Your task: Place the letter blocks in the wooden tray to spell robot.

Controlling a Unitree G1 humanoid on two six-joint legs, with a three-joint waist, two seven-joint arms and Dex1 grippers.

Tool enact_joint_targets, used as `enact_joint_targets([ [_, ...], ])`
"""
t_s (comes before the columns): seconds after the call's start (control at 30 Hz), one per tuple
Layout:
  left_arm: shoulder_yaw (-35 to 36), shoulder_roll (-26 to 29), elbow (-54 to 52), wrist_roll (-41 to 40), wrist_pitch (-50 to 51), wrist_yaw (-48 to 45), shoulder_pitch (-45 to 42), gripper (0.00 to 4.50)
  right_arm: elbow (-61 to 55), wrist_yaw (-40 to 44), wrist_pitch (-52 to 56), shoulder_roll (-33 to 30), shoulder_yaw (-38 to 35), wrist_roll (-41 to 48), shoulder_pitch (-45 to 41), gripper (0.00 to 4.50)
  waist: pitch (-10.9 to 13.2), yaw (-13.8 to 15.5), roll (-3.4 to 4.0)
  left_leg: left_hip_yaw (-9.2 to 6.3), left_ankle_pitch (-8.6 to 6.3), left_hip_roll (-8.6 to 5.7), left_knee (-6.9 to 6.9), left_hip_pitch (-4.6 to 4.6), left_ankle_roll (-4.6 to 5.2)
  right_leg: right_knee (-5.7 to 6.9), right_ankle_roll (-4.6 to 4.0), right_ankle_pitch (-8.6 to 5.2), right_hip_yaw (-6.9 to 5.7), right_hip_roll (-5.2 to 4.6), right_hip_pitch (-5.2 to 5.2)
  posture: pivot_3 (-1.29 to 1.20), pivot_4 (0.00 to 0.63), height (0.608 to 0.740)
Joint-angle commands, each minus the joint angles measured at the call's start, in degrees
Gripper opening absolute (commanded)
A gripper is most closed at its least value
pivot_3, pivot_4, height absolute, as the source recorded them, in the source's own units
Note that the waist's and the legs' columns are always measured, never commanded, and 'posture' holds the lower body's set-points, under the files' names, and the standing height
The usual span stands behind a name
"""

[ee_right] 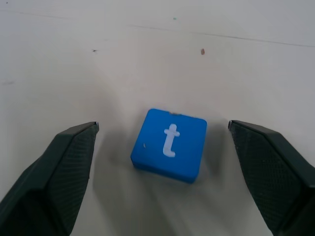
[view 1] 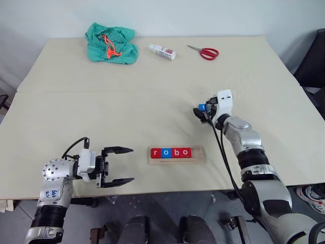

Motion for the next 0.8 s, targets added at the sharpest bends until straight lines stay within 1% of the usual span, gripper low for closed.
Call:
enact_joint_targets([
  [0.03, 1.41, 0.77, -2.3, -1.16, -0.44, 0.46, 0.69, 4.5, 2.11, -0.93, -1.49, 0.89, -0.33, -0.61, -0.65, 4.05, 0.0, 0.02, 0.0, -0.01, 0.0, 0.0, 0.0, 0.0, 0.0, 0.0, 0.0, 0.0, 0.0, 0.0, 0.0, 0.0, 0.15, 0.74],
  [0.07, 1.41, 0.8, -2.28, -1.16, -0.47, 0.53, 0.73, 4.5, 2.1, -0.84, -1.52, 1.01, -0.12, -0.74, -0.5, 3.88, 0.0, -0.01, 0.0, -0.01, 0.0, 0.0, 0.01, 0.0, 0.0, 0.0, 0.0, 0.0, 0.0, 0.0, 0.01, 0.0, 0.15, 0.74],
  [0.17, 1.34, 0.86, -2.11, -1.18, -0.55, 0.64, 0.62, 4.5, 0.26, -0.82, -1.29, 1.23, 0.16, -0.77, 0.55, 2.8, 0.0, -0.12, 0.0, 0.0, 0.0, 0.01, 0.0, 0.01, 0.0, 0.0, 0.0, 0.0, 0.0, 0.01, 0.01, 0.0, 0.15, 0.74],
  [0.2, 1.31, 0.85, -1.93, -1.16, -0.59, 0.68, 0.44, 4.5, -1.59, -0.81, -0.78, 1.21, 0.19, -0.67, 1.36, 2.52, 0.0, -0.15, 0.0, 0.0, 0.0, 0.01, -0.01, 0.01, 0.0, 0.0, 0.0, 0.0, 0.0, 0.01, 0.0, 0.0, 0.15, 0.74],
  [0.27, 1.15, 0.78, -1.44, -1.1, -0.65, 0.54, 0.05, 4.5, -6.72, -0.73, 1.18, 1.03, 0.15, -0.17, 3.56, 1.73, 0.0, -0.13, 0.0, -0.01, 0.0, 0.02, -0.02, 0.01, 0.0, 0.02, 0.0, 0.0, 0.0, 0.02, 0.0, 0.0, 0.15, 0.74],
  [0.3, 1.09, 0.77, -1.22, -1.09, -0.66, 0.45, -0.11, 4.5, -8.77, -0.85, 2.0, 0.99, 0.12, -0.05, 4.44, 1.49, 0.0, -0.11, 0.0, -0.01, 0.0, 0.02, -0.02, 0.01, 0.0, 0.01, 0.0, 0.0, 0.01, 0.01, -0.01, 0.0, 0.15, 0.74],
  [0.43, 0.47, 0.31, 0.08, -0.89, -0.9, -0.1, -1.14, 4.5, -17.71, -0.21, 5.51, 0.91, 0.09, 0.88, 8.51, 1.48, 0.0, 0.22, 0.0, -0.03, 0.0, 0.01, -0.01, 0.01, 0.0, 0.03, 0.0, 0.0, 0.01, 0.0, -0.01, 0.0, 0.15, 0.74],
  [0.57, -0.19, -0.4, 1.91, -0.54, -1.31, -0.7, -3.09, 4.5, -32.63, -1.35, 10.91, 0.17, -1.67, 3.23, 14.22, 1.48, 0.01, 0.64, 0.02, -0.04, 0.0, 0.0, 0.02, -0.03, 0.0, 0.02, 0.0, 0.0, 0.02, 0.0, -0.01, 0.0, 0.15, 0.74],
  [0.73, -0.63, -0.6, 3.63, -0.91, -1.3, -2.73, -4.57, 4.5, -54.89, -2.47, 24.64, -3.0, -3.03, 6.18, 26.83, 1.48, 0.01, 0.86, 0.01, -0.09, 0.0, -0.04, -0.02, -0.04, 0.0, 0.01, 0.0, 0.0, 0.01, -0.01, 0.0, 0.0, 0.15, 0.74],
  [0.8, -0.61, -0.56, 4.12, -1.11, -1.1, -3.47, -5.01, 4.5, -61.88, -3.01, 29.33, -3.78, -3.84, 7.46, 30.92, 1.48, 0.01, 0.88, 0.01, -0.13, -0.01, -0.04, -0.03, -0.05, 0.0, 0.0, 0.0, 0.0, 0.0, -0.01, 0.01, 0.0, 0.15, 0.74],
])
